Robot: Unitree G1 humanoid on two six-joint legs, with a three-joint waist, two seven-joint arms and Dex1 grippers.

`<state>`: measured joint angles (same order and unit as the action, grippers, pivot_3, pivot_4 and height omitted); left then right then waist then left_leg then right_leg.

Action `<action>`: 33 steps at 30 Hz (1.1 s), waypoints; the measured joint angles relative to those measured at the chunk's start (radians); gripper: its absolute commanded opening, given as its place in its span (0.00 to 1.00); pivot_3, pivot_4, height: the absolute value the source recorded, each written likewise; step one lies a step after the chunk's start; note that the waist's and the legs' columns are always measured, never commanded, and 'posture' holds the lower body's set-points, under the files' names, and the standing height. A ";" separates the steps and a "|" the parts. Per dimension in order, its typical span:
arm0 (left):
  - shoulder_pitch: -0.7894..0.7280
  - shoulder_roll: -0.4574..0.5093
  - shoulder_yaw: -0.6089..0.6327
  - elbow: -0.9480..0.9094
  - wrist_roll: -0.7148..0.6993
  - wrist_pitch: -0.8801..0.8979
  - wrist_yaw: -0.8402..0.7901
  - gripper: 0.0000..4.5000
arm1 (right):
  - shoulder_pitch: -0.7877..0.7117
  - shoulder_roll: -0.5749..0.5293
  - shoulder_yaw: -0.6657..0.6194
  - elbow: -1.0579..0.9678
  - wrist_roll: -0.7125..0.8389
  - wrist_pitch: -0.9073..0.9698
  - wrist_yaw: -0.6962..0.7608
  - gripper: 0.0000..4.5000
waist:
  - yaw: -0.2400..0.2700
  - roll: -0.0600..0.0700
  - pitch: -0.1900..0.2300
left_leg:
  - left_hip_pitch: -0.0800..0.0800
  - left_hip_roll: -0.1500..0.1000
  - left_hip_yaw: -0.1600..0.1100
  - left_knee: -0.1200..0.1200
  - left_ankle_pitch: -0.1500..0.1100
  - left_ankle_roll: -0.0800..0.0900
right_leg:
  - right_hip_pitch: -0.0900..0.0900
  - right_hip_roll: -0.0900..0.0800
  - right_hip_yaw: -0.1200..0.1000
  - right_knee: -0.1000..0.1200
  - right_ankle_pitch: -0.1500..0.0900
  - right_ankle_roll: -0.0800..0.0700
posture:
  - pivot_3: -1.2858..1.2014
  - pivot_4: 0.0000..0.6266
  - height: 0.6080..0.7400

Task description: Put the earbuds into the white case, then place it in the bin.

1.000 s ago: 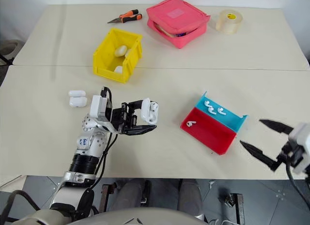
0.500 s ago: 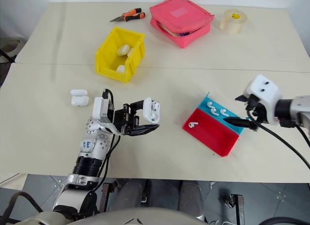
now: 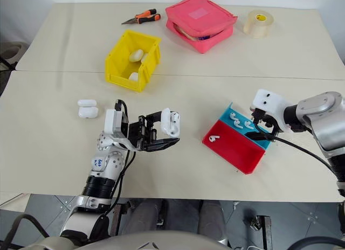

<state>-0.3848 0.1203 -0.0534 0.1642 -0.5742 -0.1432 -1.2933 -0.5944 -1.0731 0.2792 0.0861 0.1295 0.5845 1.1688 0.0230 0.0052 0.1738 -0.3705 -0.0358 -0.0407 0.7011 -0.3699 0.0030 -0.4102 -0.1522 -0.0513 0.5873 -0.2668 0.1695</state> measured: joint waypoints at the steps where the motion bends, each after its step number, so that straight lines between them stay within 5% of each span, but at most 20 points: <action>1: 0.000 0.000 -0.001 0.000 0.000 0.000 0.002 0.62 | -0.005 0.007 0.000 0.004 -0.005 -0.003 0.006 0.86 | 0.000 0.000 0.000 | 0.000 0.000 0.000 0.000 0.000 0.000 | 0.000 0.000 0.000 0.000 0.000 0.000 | 0.52 0.24 1.00; 6: 0.000 -0.001 -0.005 0.000 0.000 0.000 0.009 0.62 | -0.018 0.019 0.001 0.036 -0.040 -0.037 0.034 0.49 | 0.001 0.000 0.000 | 0.000 0.000 0.000 0.000 0.000 0.000 | 0.000 0.000 0.000 0.000 0.000 0.000 | 0.52 0.24 1.00; 17: -0.004 -0.002 -0.007 -0.001 0.000 0.001 0.015 0.62 | -0.025 0.027 -0.001 0.052 -0.075 -0.057 0.058 0.49 | 0.000 0.000 0.000 | 0.000 0.000 0.000 0.000 0.000 0.000 | 0.001 0.000 0.000 0.000 0.000 0.000 | 0.52 0.24 1.00; 24: -0.004 -0.003 -0.008 -0.004 0.000 0.002 0.021 0.62 | -0.028 0.040 -0.004 0.064 -0.086 -0.068 0.071 0.10 | -0.001 0.000 0.000 | 0.001 0.000 0.000 0.001 0.000 0.000 | 0.001 0.000 0.000 0.001 0.000 0.000 | 0.52 0.24 1.00; 33: -0.004 -0.001 -0.009 -0.033 0.000 0.011 0.025 0.62 | -0.020 0.055 -0.023 0.066 -0.102 -0.074 0.069 0.10 | -0.001 0.000 0.000 | 0.001 0.000 0.000 0.002 0.001 -0.001 | 0.001 0.000 0.000 0.002 0.000 0.000 | 0.52 0.24 1.00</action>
<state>-0.3891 0.1189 -0.0627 0.1315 -0.5744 -0.1318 -1.2683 -0.6147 -1.0183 0.2565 0.1525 0.0271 0.5106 1.2380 0.0224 0.0051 0.1737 -0.3692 -0.0354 -0.0409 0.7031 -0.3691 0.0016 -0.4088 -0.1518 -0.0514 0.5893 -0.2668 0.1695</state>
